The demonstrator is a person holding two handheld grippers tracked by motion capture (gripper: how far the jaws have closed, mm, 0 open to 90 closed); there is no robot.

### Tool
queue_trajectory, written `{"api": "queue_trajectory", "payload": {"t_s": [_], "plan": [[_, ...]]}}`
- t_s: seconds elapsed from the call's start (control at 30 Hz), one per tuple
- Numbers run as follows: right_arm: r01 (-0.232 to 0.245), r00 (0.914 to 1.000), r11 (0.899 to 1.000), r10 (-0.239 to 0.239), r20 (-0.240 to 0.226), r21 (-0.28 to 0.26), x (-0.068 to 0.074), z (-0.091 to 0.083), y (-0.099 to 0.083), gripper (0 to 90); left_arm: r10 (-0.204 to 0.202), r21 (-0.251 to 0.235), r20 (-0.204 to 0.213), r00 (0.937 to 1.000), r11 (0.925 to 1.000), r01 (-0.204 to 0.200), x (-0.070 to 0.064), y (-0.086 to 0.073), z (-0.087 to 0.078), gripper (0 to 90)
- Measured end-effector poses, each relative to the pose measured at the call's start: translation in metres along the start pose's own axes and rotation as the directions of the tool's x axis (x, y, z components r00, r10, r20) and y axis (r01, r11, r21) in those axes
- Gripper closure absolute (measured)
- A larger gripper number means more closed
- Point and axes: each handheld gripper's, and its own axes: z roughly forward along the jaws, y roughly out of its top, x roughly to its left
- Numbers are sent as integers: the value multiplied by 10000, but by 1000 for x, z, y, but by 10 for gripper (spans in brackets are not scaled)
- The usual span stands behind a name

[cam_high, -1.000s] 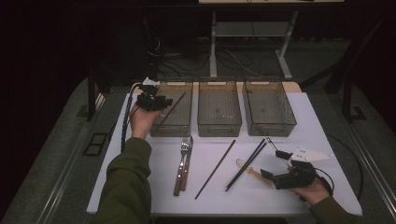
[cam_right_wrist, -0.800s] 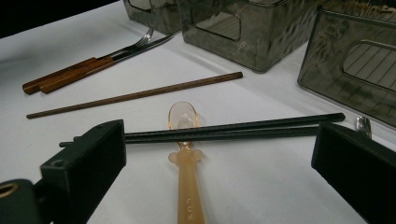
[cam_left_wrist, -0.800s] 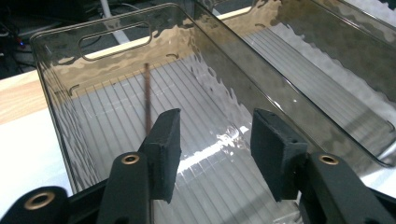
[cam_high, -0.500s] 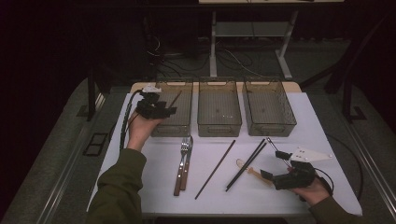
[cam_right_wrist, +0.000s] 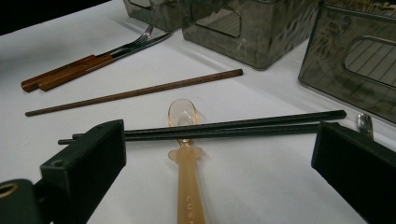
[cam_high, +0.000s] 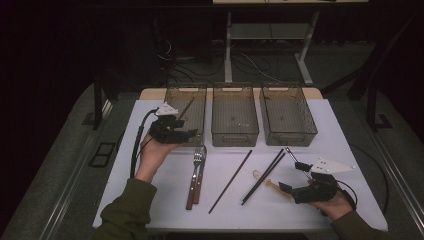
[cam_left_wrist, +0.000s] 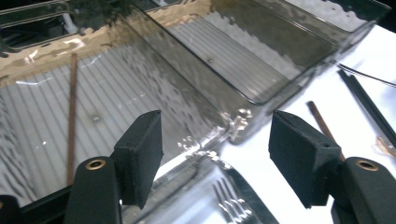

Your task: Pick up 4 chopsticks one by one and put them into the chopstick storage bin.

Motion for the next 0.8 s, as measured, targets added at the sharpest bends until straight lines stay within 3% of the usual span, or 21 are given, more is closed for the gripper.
{"api": "queue_trajectory", "payload": {"t_s": [0.27, 0.6, 0.8], "plan": [[-37, 10000, 10000, 37, -5, -1, -2, 0, -1, 31, 264, -22, 303, 9992, 9996, -264, -24, -15, -2, 279], [22, 10000, 10000, -22, 32, 93, -1, 0, -3, 31, 549, -94, 706, 9960, 9985, -544, -45, -35, 0, 257], [162, 9995, 9992, -151, -287, 377, -1, 5, -3, 31, 793, 79, 1007, 9918, 9967, -805, -62, -45, 6, 248]]}}
